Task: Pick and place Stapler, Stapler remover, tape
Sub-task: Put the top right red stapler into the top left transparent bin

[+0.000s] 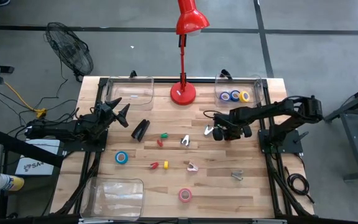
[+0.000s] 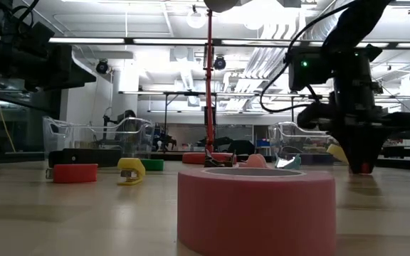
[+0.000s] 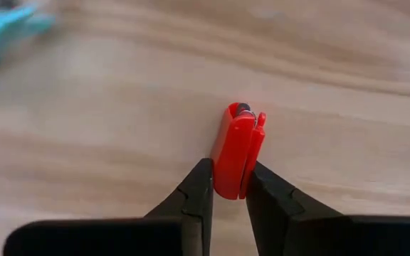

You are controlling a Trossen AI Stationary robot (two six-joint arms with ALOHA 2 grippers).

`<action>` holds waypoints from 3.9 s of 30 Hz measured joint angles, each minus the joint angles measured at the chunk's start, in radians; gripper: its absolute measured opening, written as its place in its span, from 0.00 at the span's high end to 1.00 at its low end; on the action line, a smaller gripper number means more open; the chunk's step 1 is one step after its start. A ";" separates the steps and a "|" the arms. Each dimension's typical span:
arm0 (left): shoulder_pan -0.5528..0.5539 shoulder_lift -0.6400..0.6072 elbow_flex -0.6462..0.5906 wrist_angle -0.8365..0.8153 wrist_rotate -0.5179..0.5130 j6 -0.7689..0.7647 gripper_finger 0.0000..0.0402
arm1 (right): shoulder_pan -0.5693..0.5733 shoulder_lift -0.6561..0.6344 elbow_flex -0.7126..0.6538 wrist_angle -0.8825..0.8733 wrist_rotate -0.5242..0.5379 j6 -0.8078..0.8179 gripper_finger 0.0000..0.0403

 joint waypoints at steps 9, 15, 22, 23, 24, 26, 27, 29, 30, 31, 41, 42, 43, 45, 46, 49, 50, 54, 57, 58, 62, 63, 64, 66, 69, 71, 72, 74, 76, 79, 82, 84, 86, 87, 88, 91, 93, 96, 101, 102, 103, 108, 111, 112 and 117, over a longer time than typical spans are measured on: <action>0.000 0.000 0.000 0.000 0.000 0.000 0.37 | 0.000 0.000 0.044 0.003 -0.080 -0.361 0.86; 0.000 0.000 0.000 0.000 0.000 0.000 0.37 | -0.001 0.000 0.107 0.003 -0.121 -0.672 0.86; 0.000 0.000 0.000 0.000 0.000 0.000 0.37 | -0.057 0.000 0.205 -0.005 -0.123 -0.929 0.86; 0.000 0.000 0.000 0.000 0.000 0.000 0.37 | -0.070 0.000 0.223 -0.005 -0.123 -0.968 0.86; 0.000 0.000 0.000 0.000 0.000 0.000 0.37 | -0.085 0.000 0.240 -0.006 -0.123 -1.007 0.86; 0.000 0.000 0.000 0.000 0.000 0.000 0.37 | -0.112 0.000 0.280 -0.010 -0.121 -1.085 0.86; 0.000 0.000 0.000 0.000 0.000 0.000 0.37 | -0.124 0.000 0.300 -0.010 -0.121 -1.122 0.86; 0.000 0.000 0.000 0.000 0.000 0.000 0.37 | -0.146 0.000 0.345 -0.012 -0.121 -1.206 0.86; 0.000 0.000 0.000 0.000 0.000 0.000 0.37 | -0.156 0.000 0.366 -0.012 -0.120 -1.249 0.86; 0.000 0.000 0.000 0.000 0.000 0.000 0.37 | -0.164 0.000 0.388 -0.012 -0.120 -1.292 0.86; 0.000 0.000 0.000 0.000 0.000 0.000 0.37 | -0.218 -0.002 0.508 0.030 -0.111 -1.621 0.86; 0.000 0.000 0.000 0.000 0.000 0.000 0.37 | -0.223 -0.002 0.508 0.041 -0.112 -1.635 0.86; 0.000 0.000 0.000 0.000 0.000 0.000 0.37 | -0.227 -0.002 0.508 0.050 -0.111 -1.647 0.86; 0.000 0.000 0.000 0.000 0.000 0.000 0.37 | -0.236 -0.002 0.508 0.068 -0.111 -1.665 0.86; 0.000 0.000 0.000 0.000 0.000 0.000 0.37 | -0.239 -0.002 0.508 0.075 -0.112 -1.668 0.86; 0.000 0.000 0.000 0.000 0.000 0.000 0.37 | -0.250 -0.002 0.508 0.090 -0.112 -1.664 0.86; 0.000 0.000 0.000 0.001 0.000 0.000 0.37 | -0.251 -0.002 0.508 0.090 -0.112 -1.664 0.86; 0.000 0.000 0.000 0.004 0.000 0.000 0.37 | -0.251 -0.002 0.508 0.091 -0.112 -1.659 0.86; 0.000 0.000 0.000 0.029 0.001 -0.004 0.37 | -0.251 -0.002 0.508 0.091 -0.113 -1.645 0.86; 0.000 0.000 0.000 0.038 0.002 -0.011 0.37 | -0.251 -0.002 0.508 0.091 -0.113 -1.644 0.86; 0.000 0.000 0.000 0.070 0.002 -0.087 0.37 | -0.251 -0.002 0.508 0.091 -0.093 -1.643 0.86; 0.000 0.000 0.000 0.082 0.002 -0.112 0.37 | -0.251 -0.002 0.508 0.091 -0.087 -1.643 0.86; 0.000 0.000 0.000 0.093 0.002 -0.134 0.37 | -0.251 -0.002 0.508 0.091 -0.082 -1.643 0.86; 0.000 0.000 0.000 0.106 0.003 -0.182 0.37 | -0.251 -0.002 0.508 0.091 -0.081 -1.643 0.86; 0.000 0.000 0.000 0.115 -0.003 -0.269 0.37 | -0.251 -0.002 0.508 0.091 -0.072 -1.642 0.86; 0.000 0.000 0.000 0.120 -0.027 -0.314 0.37 | -0.251 -0.002 0.508 0.091 -0.070 -1.640 0.86; 0.000 0.000 0.000 0.128 -0.035 -0.338 0.37 | -0.251 -0.002 0.508 0.091 -0.070 -1.637 0.86; 0.000 0.000 0.000 0.153 -0.049 -0.368 0.37 | -0.251 -0.002 0.508 0.091 -0.068 -1.635 0.86; 0.000 0.000 0.000 0.158 -0.077 -0.376 0.37 | -0.251 -0.002 0.508 0.092 -0.068 -1.634 0.86; 0.000 0.000 0.000 0.158 -0.094 -0.451 0.37 | -0.251 -0.002 0.508 0.091 -0.068 -1.625 0.86; 0.000 0.000 0.000 0.158 -0.068 -0.485 0.37 | -0.251 -0.002 0.508 0.092 -0.068 -1.617 0.86; 0.000 0.000 0.000 0.158 -0.031 -0.493 0.37 | -0.251 -0.002 0.508 0.092 -0.068 -1.615 0.86; 0.000 0.000 0.000 0.159 0.020 -0.494 0.37 | -0.251 -0.002 0.508 0.093 -0.068 -1.615 0.86; 0.000 0.000 0.000 0.163 0.058 -0.494 0.37 | -0.251 -0.002 0.508 0.094 -0.068 -1.615 0.86; 0.000 0.000 0.000 0.168 0.102 -0.494 0.37 | -0.251 -0.002 0.508 0.097 -0.068 -1.615 0.86; 0.000 0.021 0.000 0.218 0.194 -0.496 0.37 | -0.251 -0.002 0.508 0.118 -0.073 -1.616 0.86; 0.000 0.047 0.004 0.264 0.219 -0.484 0.37 | -0.249 -0.002 0.507 0.145 -0.085 -1.615 0.86; 0.000 0.110 0.032 0.309 0.242 -0.434 0.37 | -0.249 -0.002 0.507 0.194 -0.120 -1.604 0.86; 0.001 0.262 0.114 0.390 0.272 -0.368 0.37 | -0.249 -0.002 0.507 0.279 -0.155 -1.572 0.86; 0.001 0.300 0.135 0.401 0.279 -0.352 0.37 | -0.248 -0.002 0.507 0.295 -0.160 -1.565 0.86; 0.001 0.341 0.161 0.407 0.284 -0.337 0.37 | -0.248 -0.002 0.507 0.312 -0.164 -1.553 0.86; 0.003 0.559 0.318 0.430 0.286 -0.230 0.37 | -0.247 -0.002 0.507 0.404 -0.208 -1.499 0.86; 0.047 0.689 0.425 0.426 0.326 -0.179 0.37 | -0.247 -0.002 0.507 0.467 -0.234 -1.469 0.86; 0.072 0.729 0.461 0.426 0.367 -0.174 0.37 | -0.246 -0.002 0.507 0.491 -0.239 -1.460 0.86; 0.223 0.910 0.629 0.420 0.654 -0.160 0.37 | -0.246 -0.002 0.507 0.603 -0.282 -1.399 0.86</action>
